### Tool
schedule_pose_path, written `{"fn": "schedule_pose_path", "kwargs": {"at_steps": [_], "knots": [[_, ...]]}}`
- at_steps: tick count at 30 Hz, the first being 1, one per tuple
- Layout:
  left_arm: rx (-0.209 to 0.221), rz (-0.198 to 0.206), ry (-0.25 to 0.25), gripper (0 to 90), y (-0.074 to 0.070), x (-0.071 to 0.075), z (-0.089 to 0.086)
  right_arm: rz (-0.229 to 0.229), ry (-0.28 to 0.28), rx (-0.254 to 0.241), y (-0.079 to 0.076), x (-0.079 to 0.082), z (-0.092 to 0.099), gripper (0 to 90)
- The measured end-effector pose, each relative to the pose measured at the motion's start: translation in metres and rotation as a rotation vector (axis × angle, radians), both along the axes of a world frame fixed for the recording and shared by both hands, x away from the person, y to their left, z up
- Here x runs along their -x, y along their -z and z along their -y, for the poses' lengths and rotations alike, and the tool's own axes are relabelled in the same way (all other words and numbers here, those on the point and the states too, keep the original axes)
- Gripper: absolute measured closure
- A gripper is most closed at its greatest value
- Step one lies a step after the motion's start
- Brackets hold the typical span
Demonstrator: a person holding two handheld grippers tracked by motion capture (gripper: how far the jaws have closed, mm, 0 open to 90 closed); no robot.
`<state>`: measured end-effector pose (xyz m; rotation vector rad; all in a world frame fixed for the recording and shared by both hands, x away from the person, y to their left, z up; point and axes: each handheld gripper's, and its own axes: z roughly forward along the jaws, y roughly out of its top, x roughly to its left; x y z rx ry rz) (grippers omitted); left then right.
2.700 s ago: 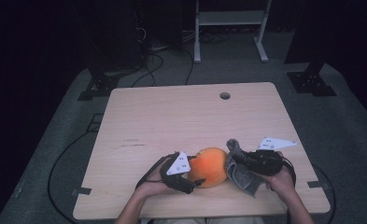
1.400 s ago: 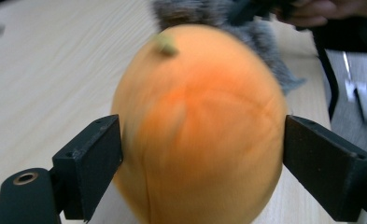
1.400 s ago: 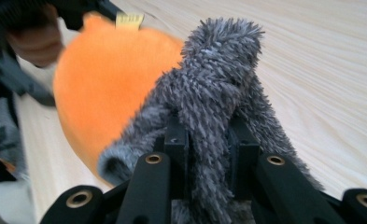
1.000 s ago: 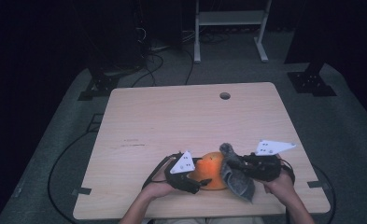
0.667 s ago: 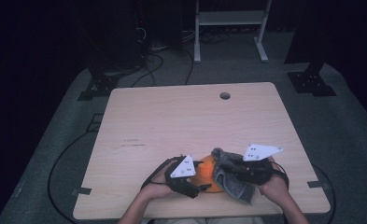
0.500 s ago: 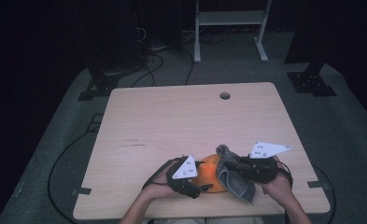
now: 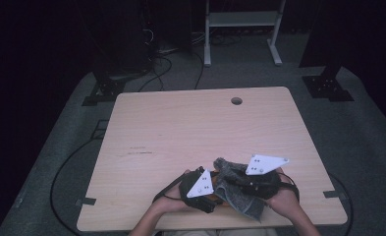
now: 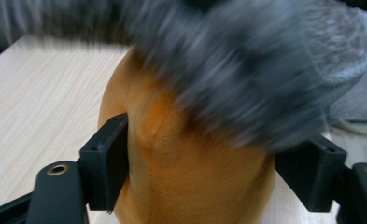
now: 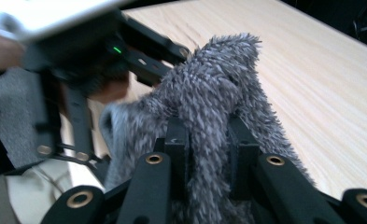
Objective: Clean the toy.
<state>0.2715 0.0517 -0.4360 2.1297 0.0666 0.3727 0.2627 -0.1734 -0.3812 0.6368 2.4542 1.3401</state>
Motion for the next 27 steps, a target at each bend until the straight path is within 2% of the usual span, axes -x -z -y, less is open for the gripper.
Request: {"fn": "schedule_pose_path", "kwargs": {"at_steps": [1,2,4,5,7,10,13,17,19,21,22,23,25,27], "knots": [[0.008,-0.007,0.000,26.2,0.000,-0.001,-0.002,-0.036,0.027,-0.034,0.007,-0.008,0.010,73.1],[0.014,-0.012,0.002,26.2,0.001,-0.002,-0.003,-0.036,0.027,-0.034,0.007,-0.008,0.010,73.1],[0.018,-0.018,0.001,26.2,0.001,-0.003,-0.003,-0.065,0.067,-0.068,0.011,-0.015,0.024,73.4],[0.020,-0.023,0.003,26.1,0.002,-0.004,-0.003,-0.068,0.094,-0.064,0.013,-0.016,0.029,73.5],[0.018,-0.035,0.001,25.6,0.001,-0.005,-0.005,-0.088,0.113,-0.090,0.019,-0.020,0.040,73.6],[0.002,-0.066,-0.014,25.3,0.000,-0.009,-0.010,-0.107,0.124,-0.101,0.025,-0.025,0.046,73.5],[-0.017,-0.071,-0.016,25.7,0.001,-0.011,-0.015,-0.153,0.150,-0.117,0.036,-0.031,0.055,73.0],[-0.029,-0.079,-0.013,25.7,0.000,-0.012,-0.016,-0.164,0.149,-0.146,0.039,-0.031,0.057,73.0],[-0.041,-0.082,-0.010,25.7,0.000,-0.012,-0.018,-0.170,0.147,-0.150,0.040,-0.031,0.057,73.0],[-0.041,-0.104,-0.011,25.3,0.001,-0.013,-0.021,-0.171,0.152,-0.142,0.043,-0.032,0.060,72.9],[-0.047,-0.109,-0.012,24.9,0.002,-0.013,-0.023,-0.172,0.164,-0.127,0.045,-0.034,0.061,73.0],[-0.049,-0.115,-0.016,24.2,0.002,-0.014,-0.024,-0.196,0.195,-0.095,0.053,-0.038,0.067,73.3],[-0.053,-0.117,-0.015,24.1,0.002,-0.014,-0.027,-0.209,0.208,-0.097,0.056,-0.040,0.069,73.5],[-0.053,-0.116,-0.015,23.6,0.002,-0.014,-0.027,-0.216,0.202,-0.141,0.053,-0.039,0.073,73.6]]}}
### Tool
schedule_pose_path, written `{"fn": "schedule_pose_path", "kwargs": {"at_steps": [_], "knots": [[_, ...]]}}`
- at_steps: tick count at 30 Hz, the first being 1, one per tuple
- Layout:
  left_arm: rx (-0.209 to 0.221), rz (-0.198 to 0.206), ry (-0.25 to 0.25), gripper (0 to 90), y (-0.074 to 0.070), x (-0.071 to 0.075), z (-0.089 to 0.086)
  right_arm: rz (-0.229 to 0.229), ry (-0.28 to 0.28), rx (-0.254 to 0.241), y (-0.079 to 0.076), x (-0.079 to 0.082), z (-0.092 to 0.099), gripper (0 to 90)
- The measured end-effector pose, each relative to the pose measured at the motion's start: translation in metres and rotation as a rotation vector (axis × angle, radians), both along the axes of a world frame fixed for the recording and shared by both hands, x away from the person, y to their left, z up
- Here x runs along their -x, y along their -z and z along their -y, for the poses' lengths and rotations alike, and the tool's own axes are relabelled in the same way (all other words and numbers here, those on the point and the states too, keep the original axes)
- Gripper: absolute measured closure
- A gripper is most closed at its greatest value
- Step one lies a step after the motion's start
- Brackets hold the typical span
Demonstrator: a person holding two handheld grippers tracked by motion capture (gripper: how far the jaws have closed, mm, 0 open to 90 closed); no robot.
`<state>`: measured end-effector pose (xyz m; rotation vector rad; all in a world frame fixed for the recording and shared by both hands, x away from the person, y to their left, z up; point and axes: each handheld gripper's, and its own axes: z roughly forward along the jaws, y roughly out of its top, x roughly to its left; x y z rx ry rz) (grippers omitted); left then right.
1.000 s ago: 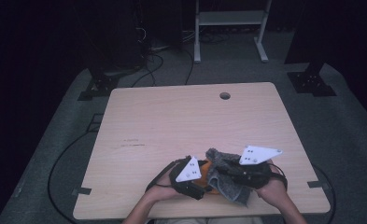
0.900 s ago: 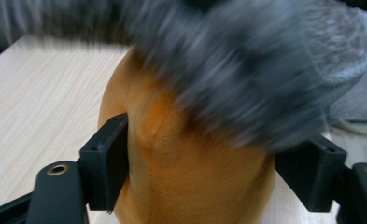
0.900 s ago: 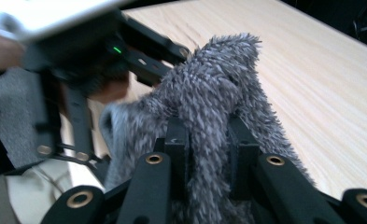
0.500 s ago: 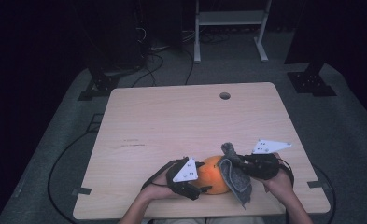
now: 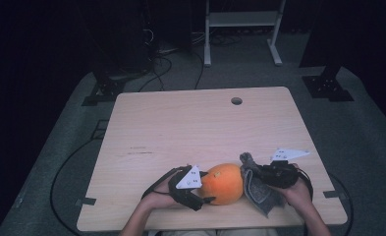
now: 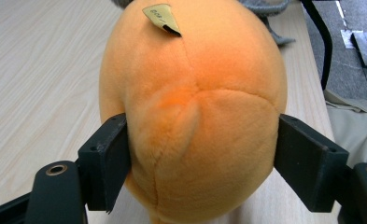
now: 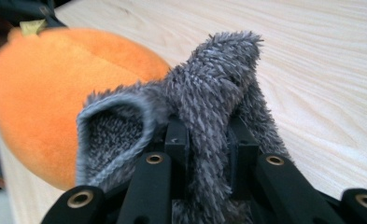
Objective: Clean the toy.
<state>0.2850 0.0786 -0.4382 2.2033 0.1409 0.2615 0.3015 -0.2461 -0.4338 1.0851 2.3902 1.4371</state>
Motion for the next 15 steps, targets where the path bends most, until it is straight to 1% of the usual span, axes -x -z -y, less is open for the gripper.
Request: {"fn": "schedule_pose_path", "kwargs": {"at_steps": [1,2,3,4,5,6,7,8,9,10,11,12,13,14,15], "knots": [[0.000,0.000,0.003,23.4,0.000,0.000,0.000,0.012,-0.012,-0.041,-0.006,0.002,0.000,73.5],[-0.001,-0.002,0.007,23.1,0.000,0.000,0.001,0.044,-0.065,-0.131,-0.018,0.008,-0.006,73.4],[-0.004,-0.001,0.010,23.1,0.001,0.000,0.001,0.044,-0.065,-0.131,-0.018,0.008,-0.006,73.4],[-0.002,-0.003,0.010,23.1,0.001,0.000,0.001,0.059,-0.090,-0.147,-0.022,0.011,-0.011,73.3],[-0.005,-0.004,0.013,23.1,0.001,0.000,0.000,0.070,-0.109,-0.141,-0.023,0.012,-0.016,73.1],[-0.014,-0.002,0.019,23.2,0.001,0.000,0.000,0.071,-0.112,-0.057,-0.016,0.011,-0.024,72.7],[-0.023,0.004,0.020,23.2,0.001,0.001,0.000,0.071,-0.112,-0.057,-0.016,0.011,-0.024,72.7],[-0.026,0.007,0.015,23.1,0.002,0.001,0.000,0.027,-0.100,-0.087,-0.007,0.005,-0.019,72.7],[-0.027,0.007,0.014,23.1,0.002,0.001,0.001,0.027,-0.100,-0.087,-0.007,0.005,-0.019,72.7],[-0.030,0.007,0.013,23.1,0.002,0.001,0.001,0.003,-0.059,-0.054,-0.001,0.000,-0.012,73.0],[-0.032,0.007,0.013,23.1,0.002,0.001,0.000,0.003,-0.059,-0.054,-0.001,0.000,-0.012,73.0],[-0.031,0.003,0.011,23.1,0.002,0.001,0.000,-0.006,-0.041,-0.030,0.002,-0.001,-0.009,73.3],[-0.031,0.003,0.012,23.1,0.002,0.001,0.000,-0.017,-0.030,-0.024,0.004,-0.002,-0.006,73.4],[-0.035,0.005,0.013,23.1,0.002,0.001,-0.001,-0.015,-0.030,-0.024,0.004,-0.002,-0.004,73.4],[-0.034,0.006,0.014,23.1,0.002,0.001,-0.001,-0.009,-0.030,-0.035,0.001,-0.001,-0.002,73.4]]}}
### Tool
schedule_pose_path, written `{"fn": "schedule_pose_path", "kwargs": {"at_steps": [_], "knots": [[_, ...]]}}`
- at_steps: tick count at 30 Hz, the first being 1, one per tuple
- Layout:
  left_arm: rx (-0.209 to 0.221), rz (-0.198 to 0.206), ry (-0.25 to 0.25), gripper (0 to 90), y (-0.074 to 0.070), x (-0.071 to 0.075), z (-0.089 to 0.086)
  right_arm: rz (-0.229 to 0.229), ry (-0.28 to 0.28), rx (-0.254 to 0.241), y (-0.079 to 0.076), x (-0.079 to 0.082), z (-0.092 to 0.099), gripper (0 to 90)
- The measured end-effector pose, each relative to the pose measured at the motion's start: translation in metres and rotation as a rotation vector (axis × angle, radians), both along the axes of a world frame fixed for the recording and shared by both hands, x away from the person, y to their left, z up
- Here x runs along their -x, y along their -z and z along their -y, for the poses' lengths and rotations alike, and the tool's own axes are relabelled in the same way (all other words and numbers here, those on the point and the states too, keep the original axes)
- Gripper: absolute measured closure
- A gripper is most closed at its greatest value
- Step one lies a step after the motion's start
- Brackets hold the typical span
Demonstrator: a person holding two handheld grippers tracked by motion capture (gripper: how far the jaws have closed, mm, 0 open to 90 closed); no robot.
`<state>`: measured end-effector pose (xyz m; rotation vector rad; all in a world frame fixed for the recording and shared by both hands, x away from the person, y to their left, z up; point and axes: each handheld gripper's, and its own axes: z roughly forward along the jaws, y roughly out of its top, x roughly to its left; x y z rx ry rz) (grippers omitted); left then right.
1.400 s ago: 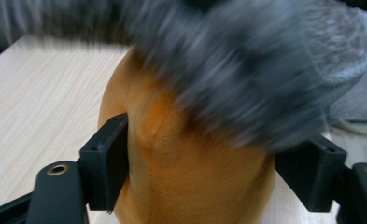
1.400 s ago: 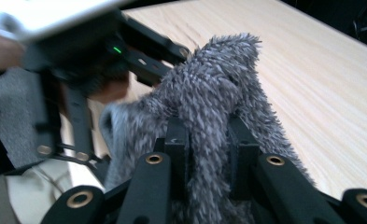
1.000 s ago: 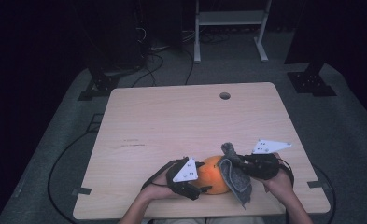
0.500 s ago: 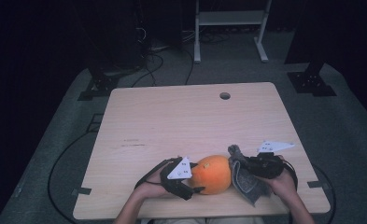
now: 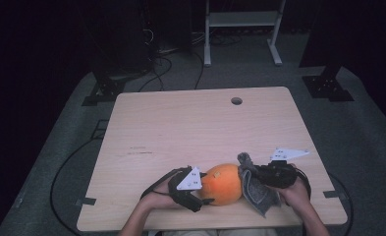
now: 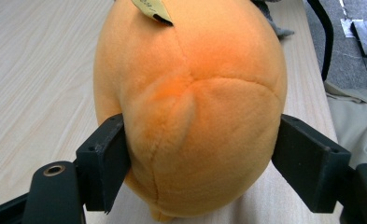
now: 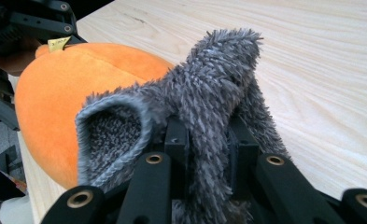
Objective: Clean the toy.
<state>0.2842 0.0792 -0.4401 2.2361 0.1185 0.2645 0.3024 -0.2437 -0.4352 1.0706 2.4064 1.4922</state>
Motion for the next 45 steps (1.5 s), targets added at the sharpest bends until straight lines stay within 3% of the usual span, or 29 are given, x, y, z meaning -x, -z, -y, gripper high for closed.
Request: {"fn": "schedule_pose_path", "kwargs": {"at_steps": [3,4,6,9,11,12,15,18,19,20,21,23,25,27,28,30,31,34,35,37,40,42,44,45], "knots": [[0.011,-0.009,-0.002,23.1,0.001,-0.001,0.000,0.027,-0.030,-0.058,-0.008,0.003,-0.001,73.3],[0.013,-0.009,-0.002,23.2,0.001,-0.001,-0.001,0.026,-0.041,-0.054,-0.008,0.003,-0.003,73.3],[0.014,-0.013,-0.006,23.2,0.002,-0.002,-0.001,0.006,-0.035,0.004,-0.001,0.001,-0.009,73.2],[0.015,-0.015,-0.015,23.2,0.002,-0.002,0.000,-0.045,-0.006,0.007,0.007,-0.006,-0.008,73.6],[0.012,-0.007,-0.010,23.1,0.002,-0.001,-0.002,-0.037,0.038,0.088,0.009,-0.007,-0.006,74.0],[0.010,-0.006,-0.010,23.1,0.002,-0.001,-0.002,-0.038,0.039,0.102,0.010,-0.006,-0.004,74.0],[0.009,-0.007,-0.011,22.8,0.003,-0.001,-0.002,-0.019,0.023,0.028,0.004,-0.002,0.001,74.0],[0.025,-0.017,-0.012,22.7,0.004,-0.003,-0.003,0.012,-0.031,-0.057,-0.005,0.003,0.001,73.6],[0.030,-0.020,-0.013,22.7,0.004,-0.004,-0.003,-0.005,-0.080,-0.046,-0.002,0.003,-0.002,73.6],[0.043,-0.024,-0.018,22.7,0.005,-0.004,-0.003,-0.005,-0.075,-0.005,0.001,0.002,-0.004,73.6],[0.043,-0.024,-0.018,22.7,0.005,-0.004,-0.003,-0.005,-0.075,-0.005,0.001,0.002,-0.004,73.6],[0.038,-0.025,-0.020,22.7,0.004,-0.004,-0.001,-0.021,-0.045,0.047,0.004,-0.001,-0.005,73.6],[0.033,-0.024,-0.017,22.8,0.004,-0.003,0.000,-0.010,-0.032,0.034,0.002,0.000,-0.003,73.8],[0.033,-0.019,-0.014,22.9,0.004,-0.002,0.001,0.022,-0.053,-0.044,-0.008,0.005,-0.004,73.9],[0.035,-0.015,-0.012,22.8,0.004,-0.002,0.002,0.061,-0.090,-0.094,-0.017,0.010,-0.010,73.8],[0.035,-0.012,-0.005,22.6,0.003,-0.001,0.003,0.064,-0.108,-0.094,-0.019,0.011,-0.014,73.8],[0.045,-0.016,-0.008,18.4,0.003,-0.002,0.003,0.066,-0.115,-0.039,-0.016,0.010,-0.020,73.9],[0.105,-0.051,-0.078,14.4,0.000,-0.007,0.006,0.055,-0.086,-0.032,-0.013,0.010,-0.018,74.2],[0.111,-0.035,-0.084,16.0,-0.001,-0.007,0.008,0.048,-0.080,-0.049,-0.014,0.009,-0.015,74.4],[0.149,0.041,-0.101,28.7,-0.005,-0.001,0.012,0.052,-0.062,-0.052,-0.016,0.010,-0.012,75.0],[0.137,0.196,-0.109,32.6,-0.012,0.007,0.019,0.102,-0.047,-0.040,-0.027,0.014,-0.010,75.3],[0.112,0.193,-0.088,31.1,-0.008,0.005,0.020,0.137,-0.042,-0.011,-0.033,0.017,-0.012,75.2],[0.055,0.196,-0.056,29.6,0.003,0.004,0.020,0.120,-0.051,0.031,-0.028,0.016,-0.016,75.1],[0.065,0.191,-0.042,29.1,0.006,0.005,0.018,0.104,-0.055,0.032,-0.022,0.015,-0.017,75.0]]}}
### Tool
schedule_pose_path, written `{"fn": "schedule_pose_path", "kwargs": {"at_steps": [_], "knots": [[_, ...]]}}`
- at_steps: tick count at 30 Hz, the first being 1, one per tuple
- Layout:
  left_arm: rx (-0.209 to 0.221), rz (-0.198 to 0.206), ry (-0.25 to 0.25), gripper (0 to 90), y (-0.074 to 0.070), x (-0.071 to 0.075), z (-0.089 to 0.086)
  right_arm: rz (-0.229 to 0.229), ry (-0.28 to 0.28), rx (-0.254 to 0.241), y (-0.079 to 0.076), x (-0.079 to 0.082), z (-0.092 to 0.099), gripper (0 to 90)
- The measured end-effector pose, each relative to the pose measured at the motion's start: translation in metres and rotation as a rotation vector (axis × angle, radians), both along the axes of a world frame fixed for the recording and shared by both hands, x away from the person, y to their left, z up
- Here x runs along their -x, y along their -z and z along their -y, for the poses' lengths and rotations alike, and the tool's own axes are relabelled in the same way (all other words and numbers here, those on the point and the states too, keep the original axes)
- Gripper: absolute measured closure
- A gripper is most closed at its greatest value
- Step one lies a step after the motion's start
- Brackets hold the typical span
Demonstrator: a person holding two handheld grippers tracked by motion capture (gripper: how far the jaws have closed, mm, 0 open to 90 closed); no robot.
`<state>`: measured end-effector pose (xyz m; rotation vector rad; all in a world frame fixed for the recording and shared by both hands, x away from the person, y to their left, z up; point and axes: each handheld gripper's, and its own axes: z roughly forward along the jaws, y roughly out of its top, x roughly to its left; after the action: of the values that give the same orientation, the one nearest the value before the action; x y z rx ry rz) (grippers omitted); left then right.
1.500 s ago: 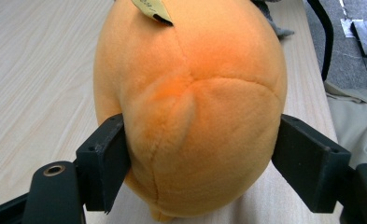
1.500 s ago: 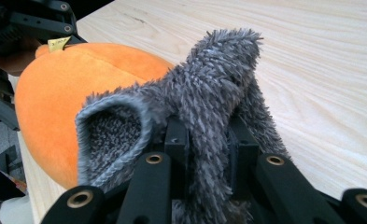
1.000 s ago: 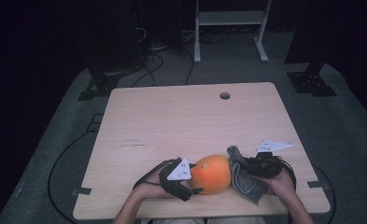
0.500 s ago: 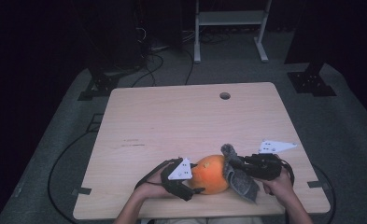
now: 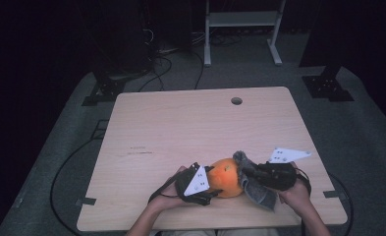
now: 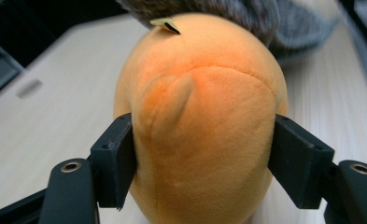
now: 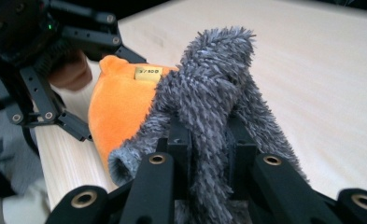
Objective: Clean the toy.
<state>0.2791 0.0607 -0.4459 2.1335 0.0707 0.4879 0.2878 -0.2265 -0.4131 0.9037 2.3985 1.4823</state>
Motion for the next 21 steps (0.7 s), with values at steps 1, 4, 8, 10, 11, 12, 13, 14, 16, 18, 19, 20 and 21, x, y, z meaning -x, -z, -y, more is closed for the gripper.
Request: {"fn": "schedule_pose_path", "kwargs": {"at_steps": [1,4,8,10,11,12,13,14,16,18,19,20,21], "knots": [[0.001,-0.005,0.005,29.0,0.000,0.001,-0.001,-0.004,-0.002,-0.020,0.002,0.000,0.000,75.0],[-0.021,0.026,0.041,28.7,-0.002,0.006,0.000,0.046,0.011,-0.044,-0.009,0.003,-0.002,74.2],[-0.025,0.034,0.072,27.5,-0.001,0.009,0.004,0.058,-0.012,-0.028,-0.011,0.003,-0.009,74.0],[0.025,-0.029,0.049,20.0,-0.003,0.005,0.002,0.028,-0.011,-0.040,-0.002,-0.001,-0.008,74.5],[0.065,-0.072,0.030,17.4,-0.004,0.002,0.001,0.012,-0.008,-0.046,0.002,-0.003,-0.007,74.6],[0.088,-0.104,0.012,15.6,-0.005,0.000,0.001,0.008,-0.010,-0.050,0.003,-0.004,-0.006,74.6],[0.083,-0.110,0.009,15.1,-0.004,-0.001,0.001,0.008,-0.011,-0.048,0.002,-0.003,-0.007,74.6],[0.077,-0.102,0.016,20.0,-0.002,-0.001,0.002,0.017,-0.021,-0.034,0.002,-0.002,-0.007,74.6],[0.068,-0.073,0.022,22.8,-0.001,0.002,0.003,0.006,-0.022,-0.037,0.002,-0.003,-0.005,74.5],[0.065,-0.063,0.023,25.7,-0.002,0.003,0.003,-0.036,-0.006,-0.075,0.006,-0.009,0.003,74.4],[0.064,-0.063,0.027,26.0,-0.001,0.003,0.002,-0.060,0.015,-0.089,0.009,-0.013,0.008,74.6],[0.063,-0.063,0.032,26.0,-0.001,0.003,0.002,-0.074,0.039,-0.080,0.013,-0.016,0.013,74.5],[0.059,-0.063,0.037,26.0,-0.001,0.002,0.001,-0.096,0.063,-0.076,0.017,-0.019,0.017,74.6]]}}
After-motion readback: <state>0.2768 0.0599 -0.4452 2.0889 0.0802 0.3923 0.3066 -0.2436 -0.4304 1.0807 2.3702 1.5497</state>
